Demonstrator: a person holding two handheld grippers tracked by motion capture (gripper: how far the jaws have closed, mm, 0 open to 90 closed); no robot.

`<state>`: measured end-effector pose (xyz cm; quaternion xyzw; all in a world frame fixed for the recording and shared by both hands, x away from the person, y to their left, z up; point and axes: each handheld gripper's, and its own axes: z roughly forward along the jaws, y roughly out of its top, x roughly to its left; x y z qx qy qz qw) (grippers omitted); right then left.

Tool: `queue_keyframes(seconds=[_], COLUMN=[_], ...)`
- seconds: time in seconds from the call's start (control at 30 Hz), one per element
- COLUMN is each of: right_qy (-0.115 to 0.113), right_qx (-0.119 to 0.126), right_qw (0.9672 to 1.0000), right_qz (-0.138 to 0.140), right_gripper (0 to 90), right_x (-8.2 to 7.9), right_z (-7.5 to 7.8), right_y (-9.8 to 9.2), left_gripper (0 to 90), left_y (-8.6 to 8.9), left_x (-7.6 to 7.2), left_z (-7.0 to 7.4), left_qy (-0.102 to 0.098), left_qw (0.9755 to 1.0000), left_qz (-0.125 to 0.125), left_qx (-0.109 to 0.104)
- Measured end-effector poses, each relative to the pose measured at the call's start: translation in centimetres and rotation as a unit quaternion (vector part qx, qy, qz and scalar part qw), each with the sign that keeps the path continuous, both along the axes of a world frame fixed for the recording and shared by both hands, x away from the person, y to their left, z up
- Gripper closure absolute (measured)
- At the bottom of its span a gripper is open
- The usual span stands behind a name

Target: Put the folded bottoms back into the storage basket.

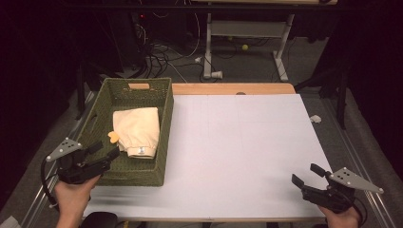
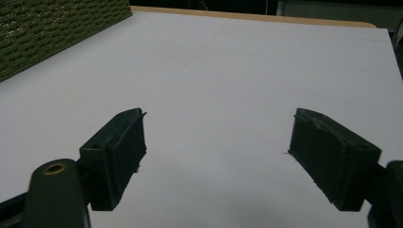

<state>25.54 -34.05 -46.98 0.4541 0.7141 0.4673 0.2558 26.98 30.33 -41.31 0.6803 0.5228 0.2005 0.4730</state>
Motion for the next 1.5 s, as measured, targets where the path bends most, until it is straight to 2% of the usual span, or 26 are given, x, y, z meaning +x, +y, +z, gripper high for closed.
queue_keyframes(seconds=[0.43,0.97,1.5], right_qy=[0.000,-0.001,-0.002], right_qx=[0.000,0.000,0.000], right_qw=[1.0000,1.0000,1.0000], right_qz=[0.000,0.001,0.001], right_gripper=[20.5,20.5,20.5], right_x=[0.0,0.0,0.0], right_z=[0.0,0.0,0.0], right_y=[0.0,0.0,0.0], left_gripper=[27.1,27.2,27.2], left_y=[0.2,0.1,0.6], left_x=[-0.4,-0.9,-1.5], left_z=[-0.8,-1.6,-2.6], left_qy=[-0.002,-0.007,-0.006], left_qw=[1.0000,0.9999,0.9999], left_qz=[0.003,0.003,0.011], left_qx=[-0.002,0.010,0.004])
